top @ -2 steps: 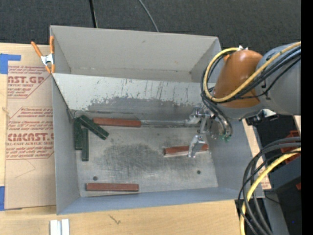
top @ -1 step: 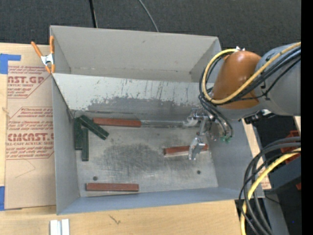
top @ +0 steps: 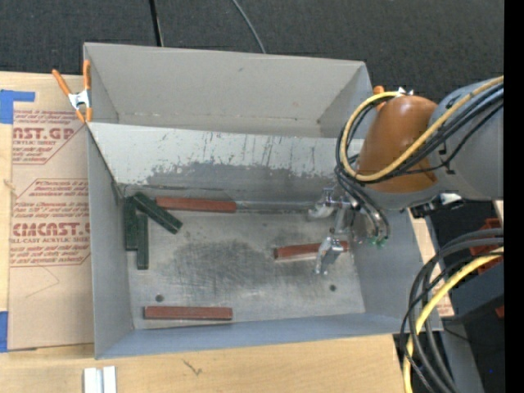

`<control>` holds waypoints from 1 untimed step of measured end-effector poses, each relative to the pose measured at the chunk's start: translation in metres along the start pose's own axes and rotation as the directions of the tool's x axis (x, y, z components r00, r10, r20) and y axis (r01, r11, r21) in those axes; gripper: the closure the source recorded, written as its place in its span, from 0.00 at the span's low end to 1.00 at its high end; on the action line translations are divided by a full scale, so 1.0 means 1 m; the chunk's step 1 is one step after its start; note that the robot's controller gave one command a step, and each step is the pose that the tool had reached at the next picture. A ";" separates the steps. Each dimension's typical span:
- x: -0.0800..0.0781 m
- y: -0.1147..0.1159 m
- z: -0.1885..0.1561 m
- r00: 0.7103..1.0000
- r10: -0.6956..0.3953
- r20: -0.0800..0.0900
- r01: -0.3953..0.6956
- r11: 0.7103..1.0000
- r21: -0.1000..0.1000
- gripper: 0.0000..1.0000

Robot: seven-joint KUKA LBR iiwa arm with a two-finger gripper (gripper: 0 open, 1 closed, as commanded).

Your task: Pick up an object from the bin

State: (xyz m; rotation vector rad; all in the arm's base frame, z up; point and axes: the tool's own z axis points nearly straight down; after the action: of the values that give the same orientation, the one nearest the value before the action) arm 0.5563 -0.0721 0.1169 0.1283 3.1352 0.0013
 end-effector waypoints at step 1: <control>0.018 0.001 0.045 0.999 0.040 0.010 -0.040 0.999 0.002 0.00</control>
Offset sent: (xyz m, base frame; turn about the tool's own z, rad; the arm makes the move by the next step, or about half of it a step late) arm -0.0264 0.0144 -0.0469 0.1984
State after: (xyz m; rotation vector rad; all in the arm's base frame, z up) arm 0.5381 -0.0699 0.0717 0.1905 3.1218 -0.0020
